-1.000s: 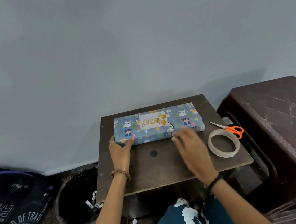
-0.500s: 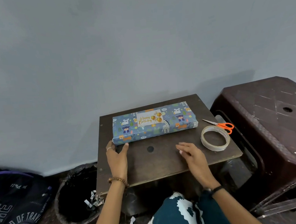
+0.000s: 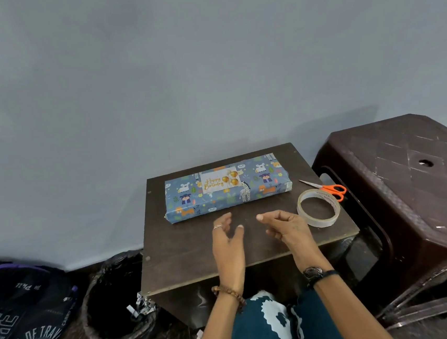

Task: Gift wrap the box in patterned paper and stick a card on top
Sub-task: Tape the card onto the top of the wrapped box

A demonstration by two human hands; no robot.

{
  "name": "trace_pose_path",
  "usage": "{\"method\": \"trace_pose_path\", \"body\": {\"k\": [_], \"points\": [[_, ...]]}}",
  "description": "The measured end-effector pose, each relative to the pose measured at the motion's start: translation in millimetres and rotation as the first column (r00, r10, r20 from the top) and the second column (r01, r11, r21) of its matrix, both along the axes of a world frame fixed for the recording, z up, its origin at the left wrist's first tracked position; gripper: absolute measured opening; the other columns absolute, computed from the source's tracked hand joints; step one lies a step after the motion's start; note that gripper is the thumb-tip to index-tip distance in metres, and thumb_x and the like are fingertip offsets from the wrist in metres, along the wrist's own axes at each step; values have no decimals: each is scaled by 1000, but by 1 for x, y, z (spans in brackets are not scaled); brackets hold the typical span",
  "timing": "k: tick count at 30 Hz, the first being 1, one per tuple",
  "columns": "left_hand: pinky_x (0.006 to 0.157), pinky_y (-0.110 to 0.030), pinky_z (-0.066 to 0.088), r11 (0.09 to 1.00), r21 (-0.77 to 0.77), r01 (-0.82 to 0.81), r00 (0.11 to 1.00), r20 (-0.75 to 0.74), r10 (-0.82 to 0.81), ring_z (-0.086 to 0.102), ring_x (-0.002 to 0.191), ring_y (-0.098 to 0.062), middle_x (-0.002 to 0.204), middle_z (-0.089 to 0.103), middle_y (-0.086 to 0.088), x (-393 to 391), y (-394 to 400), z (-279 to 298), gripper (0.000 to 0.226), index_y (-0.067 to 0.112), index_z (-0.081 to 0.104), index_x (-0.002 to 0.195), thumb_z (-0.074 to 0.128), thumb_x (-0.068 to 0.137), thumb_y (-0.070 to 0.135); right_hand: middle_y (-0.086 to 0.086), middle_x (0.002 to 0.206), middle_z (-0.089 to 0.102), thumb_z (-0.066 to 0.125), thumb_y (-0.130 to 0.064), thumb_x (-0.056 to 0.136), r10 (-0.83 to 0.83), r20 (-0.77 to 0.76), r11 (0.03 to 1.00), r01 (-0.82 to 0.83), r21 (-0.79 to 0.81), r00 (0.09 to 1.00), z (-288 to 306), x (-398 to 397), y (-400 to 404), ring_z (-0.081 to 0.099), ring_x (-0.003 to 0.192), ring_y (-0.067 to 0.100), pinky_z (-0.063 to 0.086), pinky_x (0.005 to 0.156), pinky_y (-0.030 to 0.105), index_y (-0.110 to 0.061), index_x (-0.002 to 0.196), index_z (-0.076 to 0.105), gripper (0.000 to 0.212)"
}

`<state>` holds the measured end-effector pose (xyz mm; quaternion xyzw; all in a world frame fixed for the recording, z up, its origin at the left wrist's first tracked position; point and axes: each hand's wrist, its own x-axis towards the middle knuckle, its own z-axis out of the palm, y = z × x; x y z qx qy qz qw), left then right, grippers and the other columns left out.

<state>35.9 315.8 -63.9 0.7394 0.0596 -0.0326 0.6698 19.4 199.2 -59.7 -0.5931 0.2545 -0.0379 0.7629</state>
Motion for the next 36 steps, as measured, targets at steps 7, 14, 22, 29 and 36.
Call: {"method": "trace_pose_path", "body": {"k": [7,14,22,29,36], "points": [[87,-11,39,974,138,177,983,-74,-168,53,102,-5,114,61,1,9,-4,-8,25,13,59,116,52,92,9,3,87,72,64,-7,84,53,103,998,-51,-21,993,-10,8,3,61,79,9,52,77,21,-12,93,74,13],[94,-10,32,920,282,272,962,-51,-268,47,110,1,123,58,5,3,1,-24,32,15,58,121,50,92,4,10,88,71,56,0,89,57,67,983,-44,-176,996,-21,13,-8,68,81,14,55,74,20,-16,127,54,42],[95,-10,29,915,266,303,953,-59,-299,42,112,2,119,51,12,1,3,-26,36,19,54,124,50,92,4,2,75,70,77,-16,73,-48,-29,890,30,-454,998,-19,15,-17,66,79,14,52,83,35,-22,107,53,42],[95,-10,28,904,299,307,950,-43,-308,41,111,2,119,50,12,0,2,-27,36,19,54,123,51,91,4,2,88,71,53,-4,90,-47,72,920,72,-386,996,-31,12,-17,66,89,14,54,84,32,-21,111,52,27],[99,-20,38,865,473,168,962,115,-249,49,113,-7,120,53,7,-4,-35,-26,27,20,56,118,53,92,14,-5,94,60,54,-16,91,-192,155,601,241,-762,969,-16,-10,-34,56,88,10,46,74,27,-17,102,61,13]]}}
